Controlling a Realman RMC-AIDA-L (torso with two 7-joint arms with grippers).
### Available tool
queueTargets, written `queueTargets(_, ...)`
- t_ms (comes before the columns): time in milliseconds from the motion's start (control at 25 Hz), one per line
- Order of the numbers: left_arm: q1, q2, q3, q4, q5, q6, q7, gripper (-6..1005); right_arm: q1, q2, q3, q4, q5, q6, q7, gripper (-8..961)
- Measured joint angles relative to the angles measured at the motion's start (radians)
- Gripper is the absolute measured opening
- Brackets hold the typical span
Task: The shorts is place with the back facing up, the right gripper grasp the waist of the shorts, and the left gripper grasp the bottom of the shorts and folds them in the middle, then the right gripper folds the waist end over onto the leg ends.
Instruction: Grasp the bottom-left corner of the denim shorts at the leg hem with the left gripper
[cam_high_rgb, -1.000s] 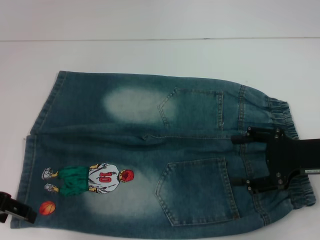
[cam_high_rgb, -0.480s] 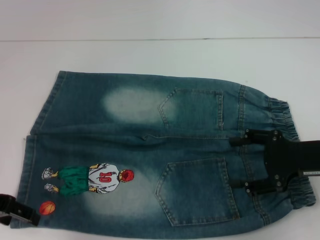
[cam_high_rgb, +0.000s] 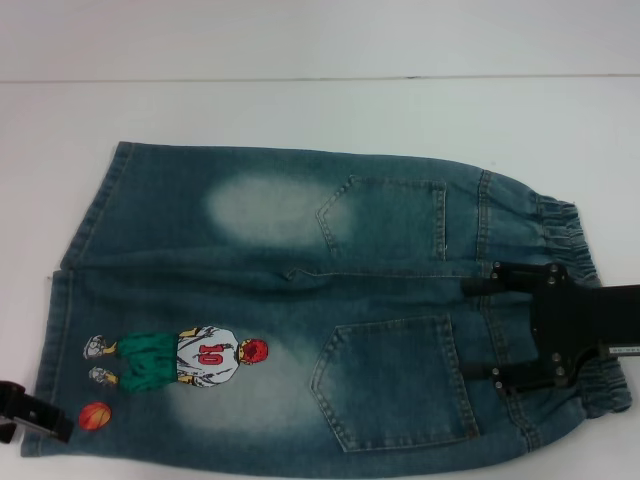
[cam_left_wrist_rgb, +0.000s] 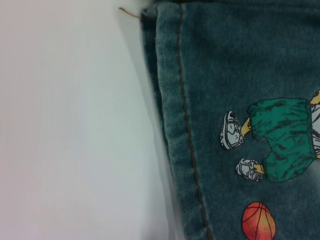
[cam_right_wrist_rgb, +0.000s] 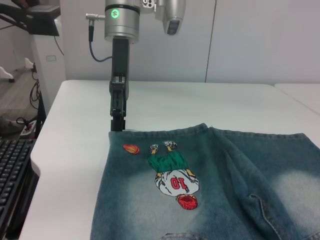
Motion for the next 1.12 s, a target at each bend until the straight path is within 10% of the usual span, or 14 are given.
queueTargets(720,-0.017,-0.009,0.040,-0.037,-0.003,-0.017,-0.001,846,-0.001,0.000,0.001,0.003,-0.003,0.002,-0.008,904)
queueTargets(1120,-0.036,-0.021,0.053,-0.032,-0.002,-0.025,0.000,648,-0.001,0.000,0.009,0.003,-0.004,0.013,-0.013,902)
